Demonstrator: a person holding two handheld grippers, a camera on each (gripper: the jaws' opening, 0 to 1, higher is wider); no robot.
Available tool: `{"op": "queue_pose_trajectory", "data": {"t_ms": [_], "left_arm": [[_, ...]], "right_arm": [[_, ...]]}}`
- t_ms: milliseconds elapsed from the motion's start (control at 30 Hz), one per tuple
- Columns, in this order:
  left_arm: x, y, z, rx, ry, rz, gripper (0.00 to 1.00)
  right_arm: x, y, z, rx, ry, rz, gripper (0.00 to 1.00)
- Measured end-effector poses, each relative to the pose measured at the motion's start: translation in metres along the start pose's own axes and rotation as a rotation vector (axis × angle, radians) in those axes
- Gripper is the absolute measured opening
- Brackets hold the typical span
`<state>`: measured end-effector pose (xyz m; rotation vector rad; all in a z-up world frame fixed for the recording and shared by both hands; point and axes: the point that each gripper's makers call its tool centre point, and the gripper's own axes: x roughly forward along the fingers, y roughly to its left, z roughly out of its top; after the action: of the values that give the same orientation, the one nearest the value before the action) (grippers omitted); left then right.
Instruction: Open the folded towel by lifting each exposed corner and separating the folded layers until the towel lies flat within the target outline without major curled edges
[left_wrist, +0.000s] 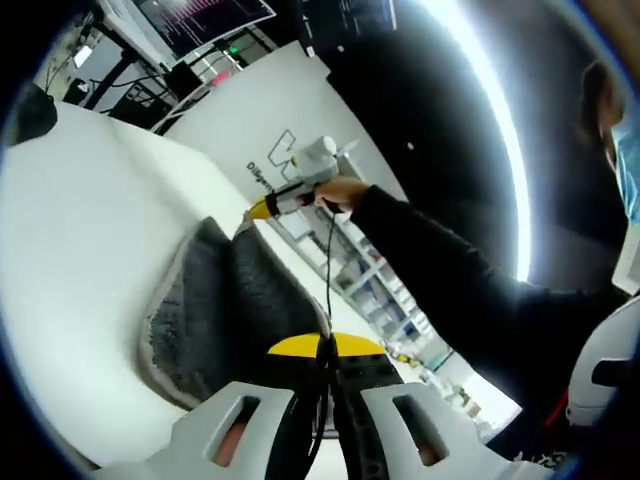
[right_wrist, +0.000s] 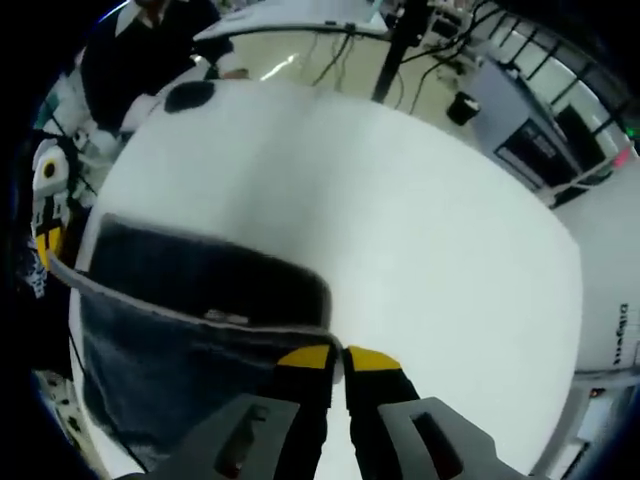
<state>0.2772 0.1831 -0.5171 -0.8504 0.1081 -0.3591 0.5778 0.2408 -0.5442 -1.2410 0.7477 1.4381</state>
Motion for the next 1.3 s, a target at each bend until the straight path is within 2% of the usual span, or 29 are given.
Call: {"op": "queue_pose_trajectory", "data": {"t_ms": [400, 533, 833, 1033, 1200, 1300], "left_arm": [[0.006, -0.028, -0.004, 0.043, 0.021, -0.070, 0.00], [0.009, -0.038, -0.005, 0.052, 0.027, -0.094, 0.00], [0.015, -0.057, -0.012, 0.076, 0.046, -0.136, 0.00], [0.019, -0.065, -0.014, 0.079, 0.050, -0.163, 0.00], [0.025, -0.074, -0.019, 0.080, 0.063, -0.188, 0.00], [0.028, -0.082, -0.023, 0.085, 0.073, -0.206, 0.00]], "right_arm": [[-0.023, 0.006, -0.022, 0.043, -0.003, -0.035, 0.00], [-0.029, 0.010, -0.035, 0.065, 0.022, -0.045, 0.00], [-0.046, 0.014, -0.047, 0.074, -0.008, -0.083, 0.00], [-0.058, 0.012, -0.066, 0.106, 0.011, -0.124, 0.00], [-0.068, 0.013, -0.078, 0.136, -0.006, -0.142, 0.00], [-0.071, 0.015, -0.084, 0.122, -0.006, -0.151, 0.00]]}}
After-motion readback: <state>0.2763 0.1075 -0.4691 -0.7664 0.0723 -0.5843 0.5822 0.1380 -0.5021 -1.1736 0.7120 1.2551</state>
